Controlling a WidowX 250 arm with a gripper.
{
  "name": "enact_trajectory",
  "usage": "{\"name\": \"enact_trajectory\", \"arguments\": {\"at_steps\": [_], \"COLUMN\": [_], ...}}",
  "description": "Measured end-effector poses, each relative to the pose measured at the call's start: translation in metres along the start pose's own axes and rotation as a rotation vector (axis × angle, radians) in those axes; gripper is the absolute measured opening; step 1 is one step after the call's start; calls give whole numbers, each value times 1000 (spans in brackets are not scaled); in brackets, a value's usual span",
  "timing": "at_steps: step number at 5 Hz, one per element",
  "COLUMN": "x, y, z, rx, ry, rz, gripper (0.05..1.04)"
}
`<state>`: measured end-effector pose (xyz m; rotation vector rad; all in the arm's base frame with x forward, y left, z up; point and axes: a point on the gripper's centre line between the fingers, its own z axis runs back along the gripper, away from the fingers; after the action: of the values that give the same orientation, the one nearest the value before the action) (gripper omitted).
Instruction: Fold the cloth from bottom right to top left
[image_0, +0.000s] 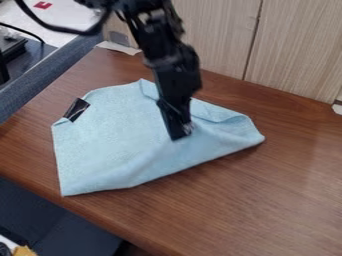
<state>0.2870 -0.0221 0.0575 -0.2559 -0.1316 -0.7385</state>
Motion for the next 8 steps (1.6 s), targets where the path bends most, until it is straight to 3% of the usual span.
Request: {"name": "enact_trajectory", "arguments": {"at_steps": [2, 4, 5, 6, 7, 8], "x": [-15, -34, -44, -49, -53, -54], "y": [53, 86, 98, 110, 109, 108], "z": [12, -9, -19, -20, -22, -23], "rx": [2, -35, -15, 53, 62, 64], "ry": [8, 36, 73, 93, 110, 124], "rz": [101, 137, 143, 132, 130, 134], "gripper": [54, 54, 68, 205, 454, 763]}}
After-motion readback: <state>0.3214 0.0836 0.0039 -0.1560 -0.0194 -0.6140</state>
